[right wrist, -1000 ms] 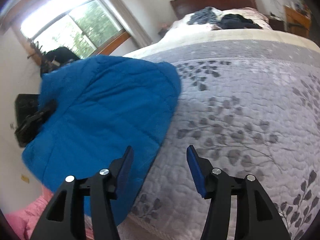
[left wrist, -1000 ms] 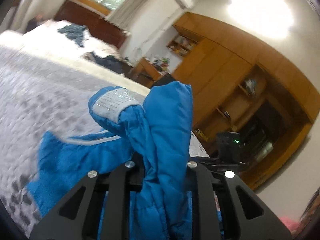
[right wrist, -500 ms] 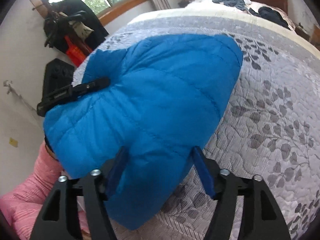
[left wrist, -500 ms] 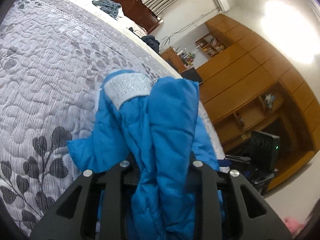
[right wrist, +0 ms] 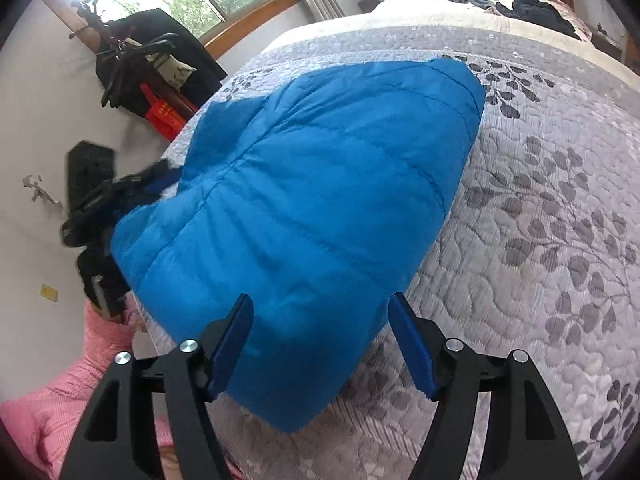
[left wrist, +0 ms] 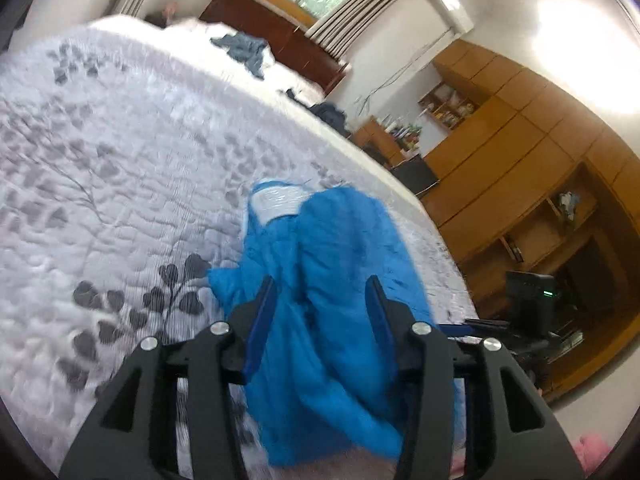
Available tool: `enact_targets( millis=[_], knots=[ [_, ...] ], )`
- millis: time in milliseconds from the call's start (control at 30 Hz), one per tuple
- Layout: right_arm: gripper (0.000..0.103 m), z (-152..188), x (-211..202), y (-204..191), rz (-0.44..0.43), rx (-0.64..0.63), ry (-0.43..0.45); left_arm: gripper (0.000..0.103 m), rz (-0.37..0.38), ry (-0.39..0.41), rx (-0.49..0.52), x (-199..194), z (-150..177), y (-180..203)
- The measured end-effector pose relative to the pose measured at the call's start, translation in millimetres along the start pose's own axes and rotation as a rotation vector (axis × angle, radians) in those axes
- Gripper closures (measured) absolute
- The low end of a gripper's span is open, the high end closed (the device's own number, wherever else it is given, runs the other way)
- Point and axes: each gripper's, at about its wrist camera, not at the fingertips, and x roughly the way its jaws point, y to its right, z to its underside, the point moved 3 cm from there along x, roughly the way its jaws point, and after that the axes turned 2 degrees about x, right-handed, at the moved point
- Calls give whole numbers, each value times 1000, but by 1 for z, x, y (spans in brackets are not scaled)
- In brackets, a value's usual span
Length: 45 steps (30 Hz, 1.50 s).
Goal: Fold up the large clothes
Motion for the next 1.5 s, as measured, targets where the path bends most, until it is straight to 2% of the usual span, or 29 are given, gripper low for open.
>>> enact_targets(
  millis=[133,267,333,367,400,433,500,633,833,967,1100,1267,1333,1500],
  knots=[
    [32,8,1,-4,-15,-6,-15,46,18,-19,76,-22,19,44],
    [32,11,2,-7,-21,-6,-17,44,-3,-84,117,-19,39,67],
    [32,12,2,-8,-25,-4,-16,51,-9,-124,92,-11,45,65],
    [32,12,2,-8,-26,-3,-15,59,-19,-140,82,-5,46,61],
    [32,13,2,-9,-26,-6,-14,76,-29,-150,73,-1,46,57],
    [32,13,1,-9,-26,-8,-13,80,-28,-159,50,1,46,50],
    [32,15,2,-10,-25,-13,-10,85,1,-165,-2,1,48,40],
    [32,17,6,-11,-22,-21,-15,87,14,-191,-67,2,63,15],
    [30,16,19,-12,-25,-28,-39,86,49,-255,-192,28,91,-26],
    [28,15,26,-11,-21,-30,-43,85,78,-237,-215,30,101,-37],
    [25,12,32,-16,-25,-21,-45,84,63,-209,-179,27,106,-38],
    [25,14,31,-17,-21,-20,-33,82,44,-200,-162,20,105,-22],
    [25,17,24,-14,-28,-15,-21,75,19,-202,-136,11,96,-8],
    [25,20,13,-12,-11,-23,5,64,-76,-99,-21,-23,62,16]
  ],
)
